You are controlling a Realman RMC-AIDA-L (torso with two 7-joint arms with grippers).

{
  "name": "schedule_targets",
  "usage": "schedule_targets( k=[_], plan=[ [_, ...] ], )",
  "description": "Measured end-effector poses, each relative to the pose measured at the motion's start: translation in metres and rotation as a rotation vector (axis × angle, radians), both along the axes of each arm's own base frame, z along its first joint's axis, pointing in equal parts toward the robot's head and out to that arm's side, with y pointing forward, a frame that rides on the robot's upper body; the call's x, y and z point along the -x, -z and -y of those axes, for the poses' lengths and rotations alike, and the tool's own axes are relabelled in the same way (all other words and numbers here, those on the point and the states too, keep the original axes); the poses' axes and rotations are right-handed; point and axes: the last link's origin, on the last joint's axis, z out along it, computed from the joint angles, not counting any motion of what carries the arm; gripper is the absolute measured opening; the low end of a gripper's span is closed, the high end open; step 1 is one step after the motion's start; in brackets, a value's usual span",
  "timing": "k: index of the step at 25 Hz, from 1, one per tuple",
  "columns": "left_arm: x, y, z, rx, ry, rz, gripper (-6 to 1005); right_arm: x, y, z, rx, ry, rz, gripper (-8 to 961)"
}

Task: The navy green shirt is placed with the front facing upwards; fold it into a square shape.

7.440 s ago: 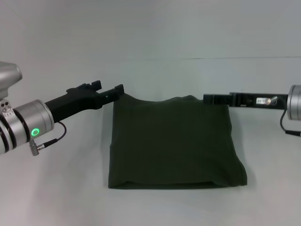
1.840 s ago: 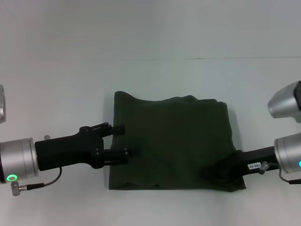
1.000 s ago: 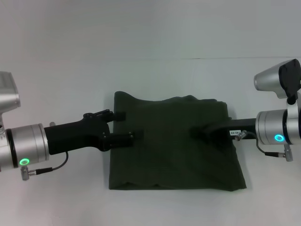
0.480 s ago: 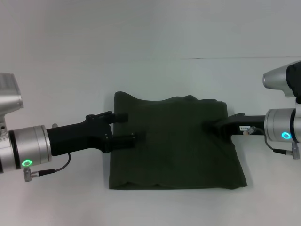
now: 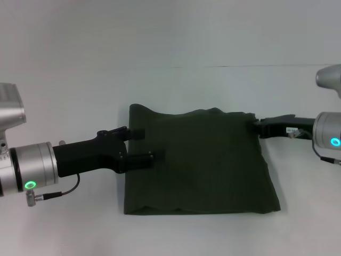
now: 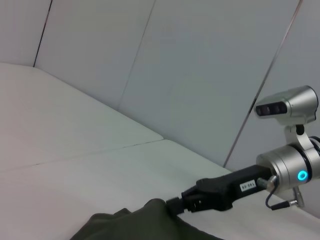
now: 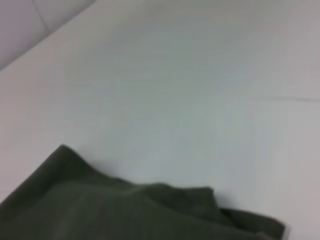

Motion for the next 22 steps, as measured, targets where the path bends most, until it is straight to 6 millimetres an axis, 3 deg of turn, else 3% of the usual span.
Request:
schedule_targets(
  k=[8, 22],
  plan=[
    [0.000, -0.001, 0.000, -0.003, -0.001, 0.001, 906, 0.004, -0.015, -0.003, -0.055, -0.015, -0.060, 55],
    [-0.001, -0.008, -0.010, -0.033, -0.003, -0.018, 907, 0.000, -0.035, 0.017, -0.073, -0.079, -0.178, 68]
  ],
)
